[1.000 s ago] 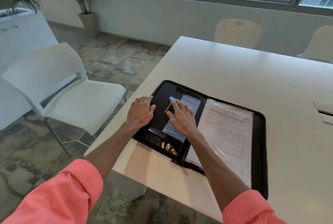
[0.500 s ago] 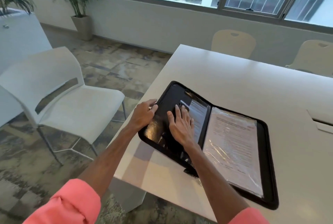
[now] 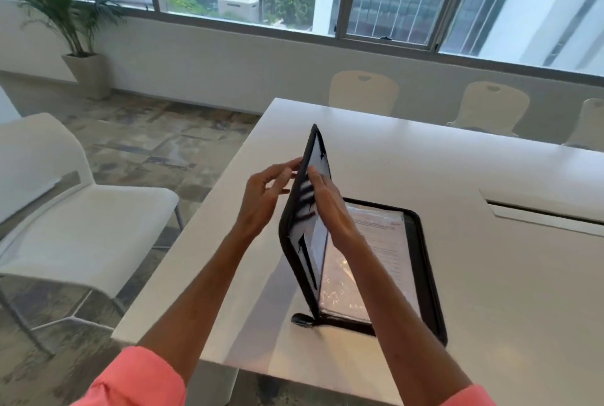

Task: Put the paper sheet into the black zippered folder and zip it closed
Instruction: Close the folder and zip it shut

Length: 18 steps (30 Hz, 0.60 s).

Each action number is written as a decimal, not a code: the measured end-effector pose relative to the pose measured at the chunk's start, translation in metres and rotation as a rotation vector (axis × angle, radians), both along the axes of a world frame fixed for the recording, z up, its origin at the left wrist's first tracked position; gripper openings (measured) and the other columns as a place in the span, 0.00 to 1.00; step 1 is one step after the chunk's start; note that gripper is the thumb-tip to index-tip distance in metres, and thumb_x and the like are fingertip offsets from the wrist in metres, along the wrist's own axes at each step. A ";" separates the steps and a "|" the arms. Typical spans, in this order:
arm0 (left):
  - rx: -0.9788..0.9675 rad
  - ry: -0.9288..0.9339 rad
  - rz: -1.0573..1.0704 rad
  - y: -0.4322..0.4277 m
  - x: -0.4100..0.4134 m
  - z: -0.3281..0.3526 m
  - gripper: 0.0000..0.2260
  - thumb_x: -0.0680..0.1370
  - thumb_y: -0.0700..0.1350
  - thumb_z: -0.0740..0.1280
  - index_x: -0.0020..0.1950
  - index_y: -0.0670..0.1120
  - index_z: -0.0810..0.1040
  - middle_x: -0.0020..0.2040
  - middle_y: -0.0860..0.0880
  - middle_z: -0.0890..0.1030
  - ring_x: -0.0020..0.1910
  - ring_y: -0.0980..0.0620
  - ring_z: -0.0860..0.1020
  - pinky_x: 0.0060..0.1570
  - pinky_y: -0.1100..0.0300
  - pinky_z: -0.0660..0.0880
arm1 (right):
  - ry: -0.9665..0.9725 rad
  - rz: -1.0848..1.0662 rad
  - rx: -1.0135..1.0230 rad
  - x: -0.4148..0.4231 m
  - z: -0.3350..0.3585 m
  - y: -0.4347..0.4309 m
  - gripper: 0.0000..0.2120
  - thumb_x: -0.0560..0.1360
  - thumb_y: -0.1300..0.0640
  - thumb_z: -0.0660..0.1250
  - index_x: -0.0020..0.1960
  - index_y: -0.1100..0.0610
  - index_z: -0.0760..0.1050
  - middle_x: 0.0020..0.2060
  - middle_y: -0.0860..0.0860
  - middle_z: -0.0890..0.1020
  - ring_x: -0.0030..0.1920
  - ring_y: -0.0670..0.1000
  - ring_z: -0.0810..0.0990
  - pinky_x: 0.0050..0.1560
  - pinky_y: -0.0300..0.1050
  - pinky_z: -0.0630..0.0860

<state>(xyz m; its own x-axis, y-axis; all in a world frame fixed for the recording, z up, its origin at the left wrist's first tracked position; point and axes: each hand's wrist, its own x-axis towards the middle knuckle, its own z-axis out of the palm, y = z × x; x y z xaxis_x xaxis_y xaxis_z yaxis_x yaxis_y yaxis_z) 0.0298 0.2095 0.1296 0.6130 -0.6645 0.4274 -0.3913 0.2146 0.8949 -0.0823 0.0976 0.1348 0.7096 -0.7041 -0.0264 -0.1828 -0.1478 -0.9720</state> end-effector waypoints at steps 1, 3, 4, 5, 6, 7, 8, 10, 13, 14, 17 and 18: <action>0.002 -0.044 -0.025 -0.009 -0.011 -0.004 0.16 0.89 0.48 0.63 0.77 0.50 0.80 0.71 0.52 0.84 0.70 0.52 0.82 0.65 0.53 0.82 | -0.015 0.000 0.025 -0.011 0.010 -0.007 0.29 0.83 0.27 0.56 0.71 0.47 0.78 0.60 0.50 0.86 0.60 0.51 0.85 0.62 0.54 0.80; 0.045 -0.102 -0.076 -0.029 -0.031 -0.015 0.19 0.89 0.52 0.62 0.81 0.55 0.75 0.77 0.55 0.79 0.76 0.54 0.77 0.73 0.51 0.77 | -0.005 -0.002 0.080 -0.033 0.025 -0.021 0.27 0.85 0.30 0.58 0.71 0.49 0.79 0.59 0.49 0.86 0.60 0.50 0.84 0.57 0.51 0.78; 0.074 -0.135 -0.092 -0.038 -0.041 -0.020 0.20 0.89 0.54 0.61 0.83 0.57 0.72 0.79 0.56 0.77 0.77 0.55 0.75 0.75 0.49 0.76 | -0.008 -0.015 0.104 -0.045 0.031 -0.028 0.27 0.85 0.31 0.59 0.70 0.49 0.80 0.60 0.49 0.86 0.60 0.51 0.85 0.59 0.54 0.79; 0.102 -0.177 -0.102 -0.047 -0.052 -0.025 0.21 0.89 0.55 0.60 0.84 0.59 0.70 0.80 0.57 0.74 0.79 0.56 0.73 0.77 0.48 0.73 | -0.001 -0.038 0.123 -0.057 0.034 -0.034 0.26 0.85 0.33 0.61 0.69 0.50 0.81 0.60 0.50 0.87 0.60 0.52 0.85 0.62 0.58 0.79; 0.128 -0.221 -0.113 -0.054 -0.062 -0.028 0.22 0.90 0.56 0.59 0.85 0.61 0.67 0.82 0.58 0.72 0.80 0.57 0.71 0.79 0.49 0.71 | -0.004 -0.064 0.141 -0.069 0.037 -0.041 0.25 0.85 0.34 0.62 0.67 0.52 0.82 0.60 0.51 0.87 0.59 0.54 0.87 0.63 0.60 0.80; 0.154 -0.261 -0.126 -0.061 -0.071 -0.031 0.22 0.90 0.56 0.58 0.85 0.62 0.65 0.83 0.59 0.70 0.82 0.59 0.68 0.81 0.51 0.68 | -0.012 -0.094 0.147 -0.079 0.037 -0.049 0.24 0.84 0.35 0.63 0.65 0.53 0.83 0.59 0.52 0.88 0.57 0.55 0.88 0.61 0.61 0.82; 0.184 -0.296 -0.140 -0.066 -0.080 -0.034 0.22 0.91 0.56 0.57 0.86 0.63 0.63 0.84 0.60 0.68 0.82 0.60 0.66 0.81 0.53 0.66 | -0.023 -0.122 0.158 -0.090 0.039 -0.055 0.25 0.84 0.35 0.64 0.63 0.55 0.84 0.57 0.54 0.89 0.55 0.56 0.88 0.56 0.58 0.84; 0.250 -0.365 -0.180 -0.078 -0.092 -0.046 0.23 0.91 0.57 0.56 0.87 0.63 0.61 0.85 0.61 0.64 0.84 0.61 0.63 0.82 0.54 0.63 | -0.009 -0.209 0.173 -0.109 0.040 -0.069 0.26 0.83 0.36 0.67 0.60 0.59 0.85 0.51 0.56 0.90 0.50 0.57 0.88 0.45 0.50 0.83; 0.332 -0.400 -0.284 -0.095 -0.103 -0.072 0.25 0.90 0.60 0.56 0.88 0.60 0.58 0.87 0.61 0.60 0.85 0.63 0.58 0.86 0.52 0.58 | 0.051 -0.348 0.134 -0.134 0.027 -0.098 0.23 0.77 0.39 0.74 0.52 0.60 0.86 0.43 0.56 0.87 0.44 0.57 0.86 0.42 0.49 0.80; 0.355 -0.394 -0.302 -0.100 -0.106 -0.081 0.26 0.90 0.60 0.56 0.88 0.59 0.58 0.87 0.60 0.59 0.86 0.63 0.57 0.86 0.52 0.56 | 0.061 -0.366 0.109 -0.143 0.018 -0.109 0.20 0.75 0.41 0.75 0.45 0.60 0.86 0.42 0.59 0.88 0.42 0.59 0.86 0.42 0.53 0.80; 0.465 -0.429 -0.297 -0.113 -0.117 -0.102 0.28 0.89 0.61 0.55 0.89 0.56 0.56 0.88 0.58 0.56 0.87 0.60 0.53 0.87 0.53 0.51 | 0.136 -0.405 0.055 -0.171 -0.018 -0.141 0.16 0.71 0.48 0.72 0.40 0.62 0.86 0.41 0.61 0.89 0.41 0.61 0.89 0.45 0.64 0.86; 0.513 -0.451 -0.292 -0.116 -0.120 -0.109 0.29 0.89 0.61 0.54 0.89 0.56 0.55 0.89 0.57 0.54 0.87 0.59 0.51 0.87 0.53 0.49 | 0.170 -0.423 0.053 -0.180 -0.029 -0.149 0.15 0.71 0.49 0.72 0.41 0.62 0.86 0.41 0.61 0.89 0.42 0.60 0.89 0.45 0.63 0.86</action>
<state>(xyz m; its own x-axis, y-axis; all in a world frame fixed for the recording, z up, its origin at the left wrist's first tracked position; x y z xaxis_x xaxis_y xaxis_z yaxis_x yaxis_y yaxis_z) -0.0901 0.0933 0.0206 0.2186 -0.9575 0.1880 -0.7358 -0.0352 0.6763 -0.2622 -0.0510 0.1059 0.3422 -0.9257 -0.1611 -0.3735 0.0233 -0.9273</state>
